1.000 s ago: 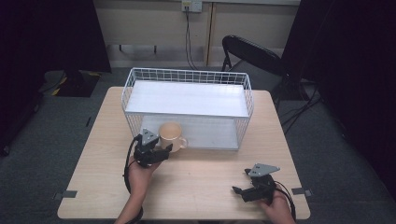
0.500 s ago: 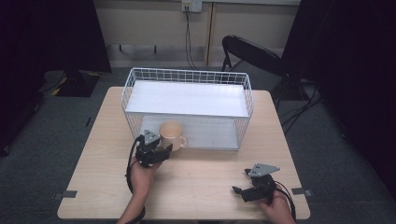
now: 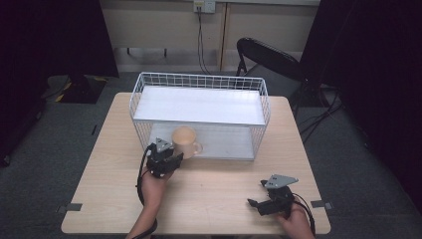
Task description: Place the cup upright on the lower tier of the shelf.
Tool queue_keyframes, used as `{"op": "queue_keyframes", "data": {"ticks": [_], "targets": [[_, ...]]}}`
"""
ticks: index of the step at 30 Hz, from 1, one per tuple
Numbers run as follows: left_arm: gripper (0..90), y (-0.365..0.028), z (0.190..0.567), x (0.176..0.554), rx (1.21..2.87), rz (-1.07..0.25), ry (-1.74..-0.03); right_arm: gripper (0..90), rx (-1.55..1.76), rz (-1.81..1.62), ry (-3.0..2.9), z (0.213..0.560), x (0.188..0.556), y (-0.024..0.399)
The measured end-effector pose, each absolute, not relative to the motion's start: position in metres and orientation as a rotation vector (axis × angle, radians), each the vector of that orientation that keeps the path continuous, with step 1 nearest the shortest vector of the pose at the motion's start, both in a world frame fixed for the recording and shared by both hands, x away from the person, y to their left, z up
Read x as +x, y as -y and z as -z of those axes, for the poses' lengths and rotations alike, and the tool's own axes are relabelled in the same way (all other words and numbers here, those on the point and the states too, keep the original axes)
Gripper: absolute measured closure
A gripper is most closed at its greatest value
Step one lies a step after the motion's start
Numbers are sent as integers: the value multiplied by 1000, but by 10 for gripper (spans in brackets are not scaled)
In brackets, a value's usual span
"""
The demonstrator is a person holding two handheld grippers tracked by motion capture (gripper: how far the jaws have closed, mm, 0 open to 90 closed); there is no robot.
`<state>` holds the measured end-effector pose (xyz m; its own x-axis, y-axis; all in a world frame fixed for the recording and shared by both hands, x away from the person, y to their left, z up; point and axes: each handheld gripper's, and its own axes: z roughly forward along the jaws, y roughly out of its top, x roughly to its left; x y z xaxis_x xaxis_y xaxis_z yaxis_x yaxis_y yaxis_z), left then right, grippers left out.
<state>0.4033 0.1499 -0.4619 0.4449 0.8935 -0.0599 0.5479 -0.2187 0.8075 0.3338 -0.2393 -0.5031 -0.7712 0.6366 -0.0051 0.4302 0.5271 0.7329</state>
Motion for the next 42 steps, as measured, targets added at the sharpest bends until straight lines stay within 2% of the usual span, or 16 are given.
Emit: {"op": "queue_keyframes", "data": {"ticks": [25,39,42], "targets": [[744,-142,463,412,1918,-524,-1259,126,895,-1086,-2495,503,334,239],[761,-136,466,418,1924,-520,-1275,126,895,-1086,-2495,503,334,239],[705,-137,466,416,1928,-517,-1257,126,895,-1086,-2495,503,334,239]]}}
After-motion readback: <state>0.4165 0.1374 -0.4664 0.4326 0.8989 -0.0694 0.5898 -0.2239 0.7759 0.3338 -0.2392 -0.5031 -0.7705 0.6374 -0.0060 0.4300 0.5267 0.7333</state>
